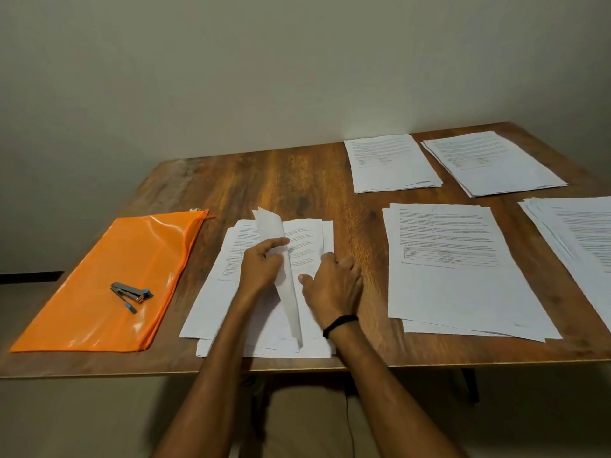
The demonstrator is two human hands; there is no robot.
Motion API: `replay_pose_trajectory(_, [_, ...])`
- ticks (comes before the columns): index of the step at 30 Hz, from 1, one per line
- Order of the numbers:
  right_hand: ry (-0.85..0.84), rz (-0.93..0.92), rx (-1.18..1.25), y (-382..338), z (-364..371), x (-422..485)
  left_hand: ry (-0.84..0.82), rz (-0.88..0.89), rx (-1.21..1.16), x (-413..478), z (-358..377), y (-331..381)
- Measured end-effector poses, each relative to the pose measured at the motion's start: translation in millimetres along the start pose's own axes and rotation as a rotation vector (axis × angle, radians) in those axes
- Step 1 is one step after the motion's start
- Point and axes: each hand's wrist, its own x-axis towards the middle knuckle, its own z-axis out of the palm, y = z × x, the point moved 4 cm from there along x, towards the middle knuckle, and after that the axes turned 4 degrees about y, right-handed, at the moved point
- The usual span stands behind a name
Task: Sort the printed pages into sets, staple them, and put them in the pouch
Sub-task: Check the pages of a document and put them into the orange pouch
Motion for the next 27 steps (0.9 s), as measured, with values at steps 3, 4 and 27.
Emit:
replay_pose_trajectory(3, [0.053,-0.026,0.164,0.7,-3.8,2.1,0.029,-0.089,-0.175,-2.9,0.3,-17.0])
replay_pose_trajectory(4, [0.059,-0.032,0.218,0.8,-4.7,2.3,0.03,-0.116,-0.219,-3.5,0.3,-19.9])
replay_pose_trajectory(27, [-0.125,-0.008,0.568,-1.8,1.5,0.5,0.173,-0.174,-0.434,-9.6,-14.1,-24.3])
